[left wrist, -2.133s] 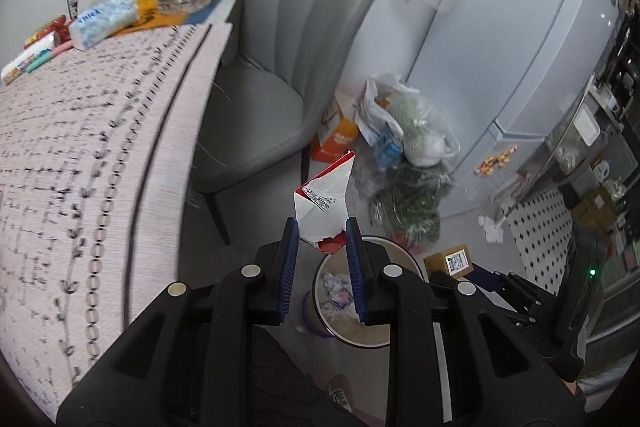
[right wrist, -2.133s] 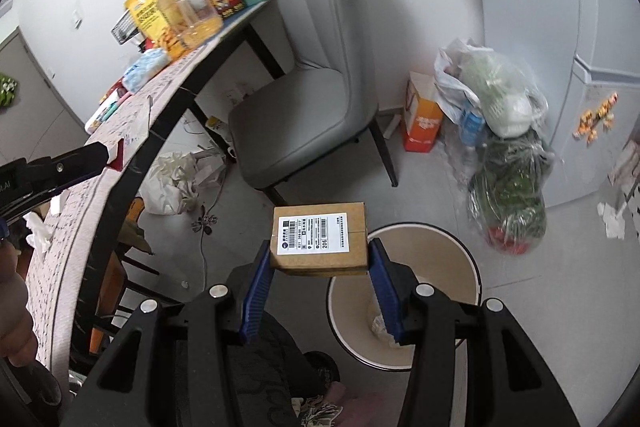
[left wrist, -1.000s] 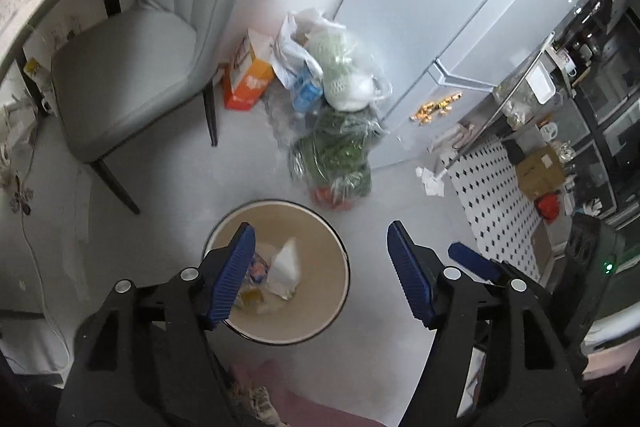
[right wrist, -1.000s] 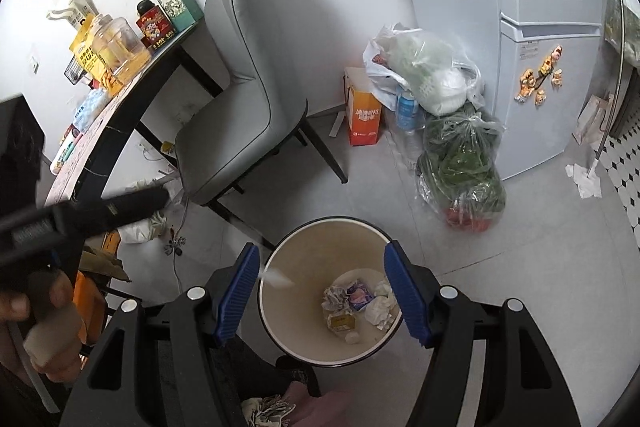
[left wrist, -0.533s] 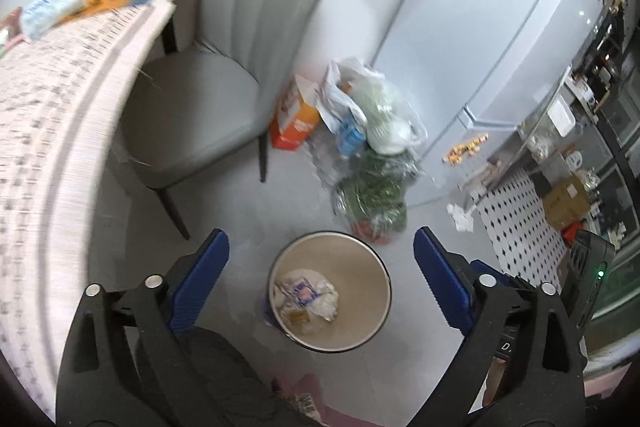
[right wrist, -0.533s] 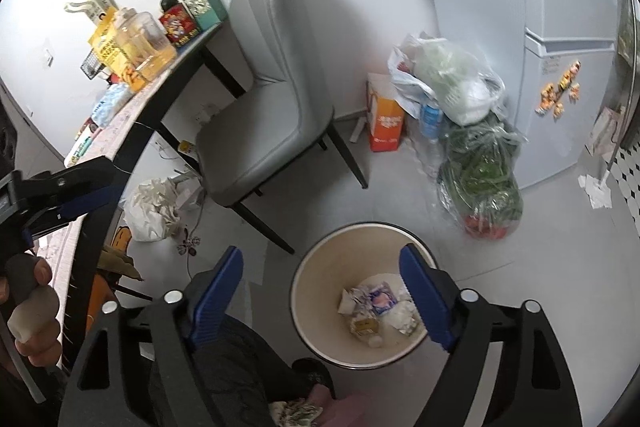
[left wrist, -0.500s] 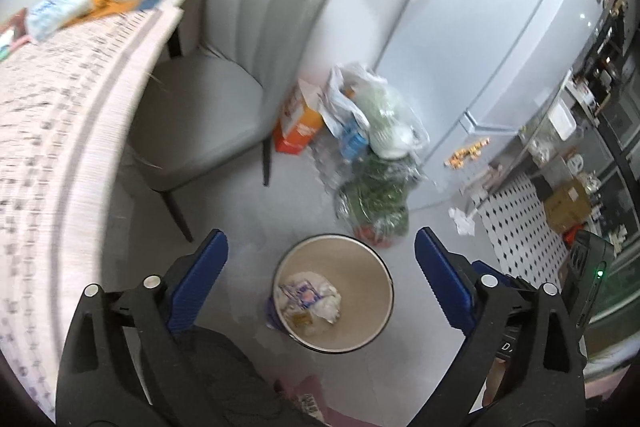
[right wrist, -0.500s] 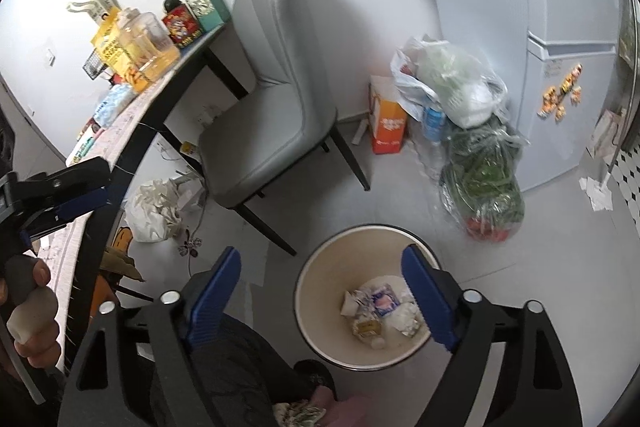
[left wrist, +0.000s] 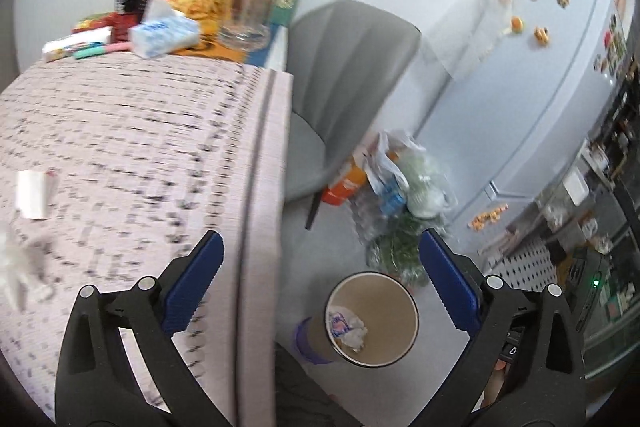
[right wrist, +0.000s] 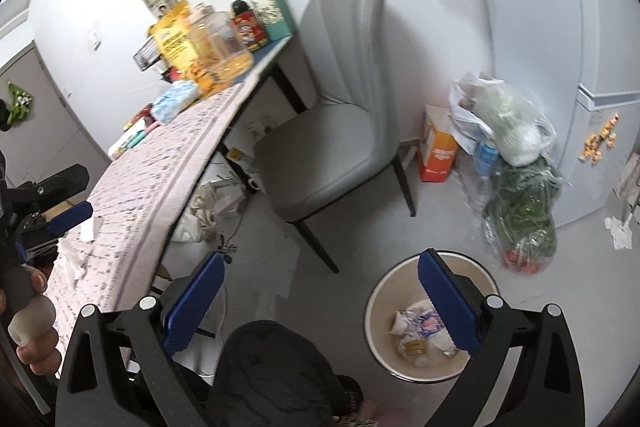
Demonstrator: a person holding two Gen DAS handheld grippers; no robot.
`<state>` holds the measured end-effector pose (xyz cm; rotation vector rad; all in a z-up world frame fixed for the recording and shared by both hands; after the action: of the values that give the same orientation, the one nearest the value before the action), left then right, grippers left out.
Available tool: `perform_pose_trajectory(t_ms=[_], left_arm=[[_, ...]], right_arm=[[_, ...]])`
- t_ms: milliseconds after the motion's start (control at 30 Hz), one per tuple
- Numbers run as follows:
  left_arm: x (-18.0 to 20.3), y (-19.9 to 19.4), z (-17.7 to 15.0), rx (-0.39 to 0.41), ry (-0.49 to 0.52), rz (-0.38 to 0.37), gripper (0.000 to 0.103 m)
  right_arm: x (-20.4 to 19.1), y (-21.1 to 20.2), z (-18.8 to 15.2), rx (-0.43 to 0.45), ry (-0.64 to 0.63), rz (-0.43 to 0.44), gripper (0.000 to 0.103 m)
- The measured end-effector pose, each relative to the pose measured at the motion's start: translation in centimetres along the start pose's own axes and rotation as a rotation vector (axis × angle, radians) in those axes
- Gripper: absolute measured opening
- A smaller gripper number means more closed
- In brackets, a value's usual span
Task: Collect trash
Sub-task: 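Move both tools back over the table toward the last white tissue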
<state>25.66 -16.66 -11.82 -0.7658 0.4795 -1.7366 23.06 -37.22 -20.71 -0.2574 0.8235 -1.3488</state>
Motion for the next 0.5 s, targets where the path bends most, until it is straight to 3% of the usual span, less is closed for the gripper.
perform_pose_trajectory(t_ms=[233, 500], left_arm=[[-4.2, -3.9, -1.0, 0.043, -0.036, 0.039, 0.097], [-9.4, -7.2, -2.5, 0.080, -0.100, 0.090, 0.097]], right_arm=[[-5.5, -0.2, 0.4, 0.036, -0.038, 0.055, 0.095], [-11.5, 0.9, -1.0, 0.011, -0.105, 0.120, 0.095]])
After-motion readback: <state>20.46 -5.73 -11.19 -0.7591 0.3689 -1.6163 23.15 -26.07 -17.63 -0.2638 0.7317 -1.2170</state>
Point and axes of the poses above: each gripper's, at about its wrist camera, not at the fingertips, and y roughly the way its jaws point, x to its right, z to its top, the point moved 10 cm from there along y, roughly the way its jaws point, and after that the axes turned 4 degrees about z, right-handed, at the moved point
